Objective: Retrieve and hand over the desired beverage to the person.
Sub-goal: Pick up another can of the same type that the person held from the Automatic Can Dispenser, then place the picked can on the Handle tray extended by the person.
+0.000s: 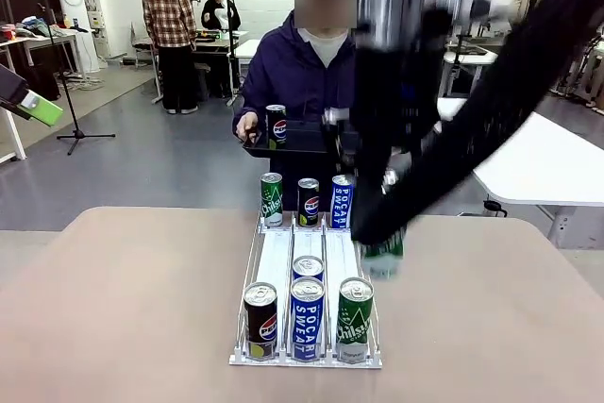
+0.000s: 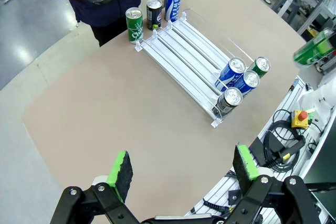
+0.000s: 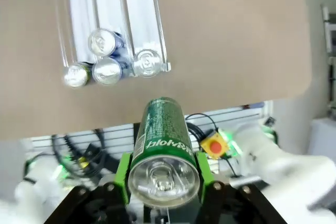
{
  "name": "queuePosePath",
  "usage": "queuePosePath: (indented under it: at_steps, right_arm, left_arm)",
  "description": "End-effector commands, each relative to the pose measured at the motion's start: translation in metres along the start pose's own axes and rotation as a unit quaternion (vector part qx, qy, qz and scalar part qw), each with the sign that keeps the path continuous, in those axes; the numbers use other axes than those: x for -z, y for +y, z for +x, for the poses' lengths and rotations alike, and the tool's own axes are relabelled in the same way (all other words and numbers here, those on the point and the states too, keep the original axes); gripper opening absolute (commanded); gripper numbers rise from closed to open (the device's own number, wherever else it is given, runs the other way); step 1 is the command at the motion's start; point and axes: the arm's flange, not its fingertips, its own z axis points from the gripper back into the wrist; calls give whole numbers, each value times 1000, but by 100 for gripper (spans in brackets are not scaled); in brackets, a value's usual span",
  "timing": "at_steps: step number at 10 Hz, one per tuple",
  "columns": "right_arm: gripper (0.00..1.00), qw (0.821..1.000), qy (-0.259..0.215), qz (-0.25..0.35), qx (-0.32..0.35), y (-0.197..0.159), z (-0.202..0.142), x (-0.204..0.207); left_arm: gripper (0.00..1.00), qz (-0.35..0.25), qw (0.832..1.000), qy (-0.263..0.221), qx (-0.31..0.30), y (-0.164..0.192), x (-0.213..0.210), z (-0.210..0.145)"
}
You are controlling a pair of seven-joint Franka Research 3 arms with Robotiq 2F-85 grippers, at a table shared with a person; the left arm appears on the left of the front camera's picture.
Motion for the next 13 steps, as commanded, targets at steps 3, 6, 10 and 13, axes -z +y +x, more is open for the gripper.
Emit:
queuePosePath:
  at_steps: [3, 6, 10, 13]
  right_arm:
    - [54, 999, -36, 23, 22, 27, 27, -48]
    - [54, 999, -32, 21, 12, 16, 11, -51]
    - [54, 999, -32, 21, 12, 16, 11, -51]
    - [54, 999, -32, 21, 12, 16, 11, -51]
  left_arm:
    - [100, -1, 1000, 4, -1, 0, 0, 1]
    - [100, -1, 1000, 4, -1, 0, 0, 1]
    - [100, -1, 1000, 4, -1, 0, 0, 1]
    - [100, -1, 1000, 4, -1, 0, 0, 1]
